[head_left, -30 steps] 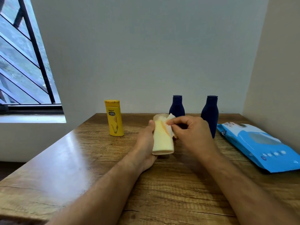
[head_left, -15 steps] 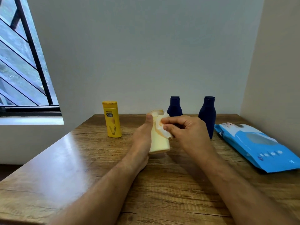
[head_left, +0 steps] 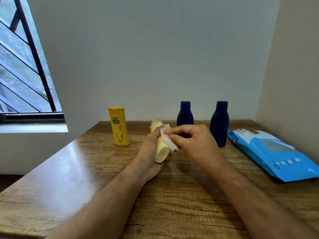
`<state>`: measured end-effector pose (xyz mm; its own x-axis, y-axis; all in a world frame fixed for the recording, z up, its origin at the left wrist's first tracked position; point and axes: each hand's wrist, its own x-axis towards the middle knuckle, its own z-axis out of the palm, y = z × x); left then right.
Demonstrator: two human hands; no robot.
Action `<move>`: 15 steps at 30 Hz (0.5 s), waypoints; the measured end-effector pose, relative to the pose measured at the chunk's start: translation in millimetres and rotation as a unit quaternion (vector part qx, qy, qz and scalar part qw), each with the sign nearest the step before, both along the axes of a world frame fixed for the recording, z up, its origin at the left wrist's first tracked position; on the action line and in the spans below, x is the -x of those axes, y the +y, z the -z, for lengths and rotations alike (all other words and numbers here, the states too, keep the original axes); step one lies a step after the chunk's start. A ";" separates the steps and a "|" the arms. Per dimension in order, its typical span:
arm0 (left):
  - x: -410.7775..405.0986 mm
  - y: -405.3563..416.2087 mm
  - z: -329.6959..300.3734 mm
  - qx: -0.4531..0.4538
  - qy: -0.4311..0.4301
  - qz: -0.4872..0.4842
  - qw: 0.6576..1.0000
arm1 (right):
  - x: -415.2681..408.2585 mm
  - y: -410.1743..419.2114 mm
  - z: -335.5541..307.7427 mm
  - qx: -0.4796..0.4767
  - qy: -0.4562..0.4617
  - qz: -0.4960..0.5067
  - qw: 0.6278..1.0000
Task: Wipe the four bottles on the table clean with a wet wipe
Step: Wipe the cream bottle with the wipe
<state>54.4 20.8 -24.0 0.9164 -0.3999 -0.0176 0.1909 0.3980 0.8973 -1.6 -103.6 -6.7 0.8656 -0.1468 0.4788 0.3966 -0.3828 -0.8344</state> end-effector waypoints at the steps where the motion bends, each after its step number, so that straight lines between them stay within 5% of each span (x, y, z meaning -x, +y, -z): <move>1: 2.3 -0.7 -0.4 0.004 0.005 0.010 1.000 | -0.3 -0.1 0.1 -0.004 -0.002 0.003 1.000; 10: 5.2 4.4 -1.7 0.118 0.024 0.056 0.991 | 0.6 2.2 3.7 0.052 0.017 -0.016 0.998; 15: 9.2 1.8 -1.7 0.038 -0.042 0.041 0.998 | -0.4 0.8 0.8 -0.001 -0.024 0.066 0.998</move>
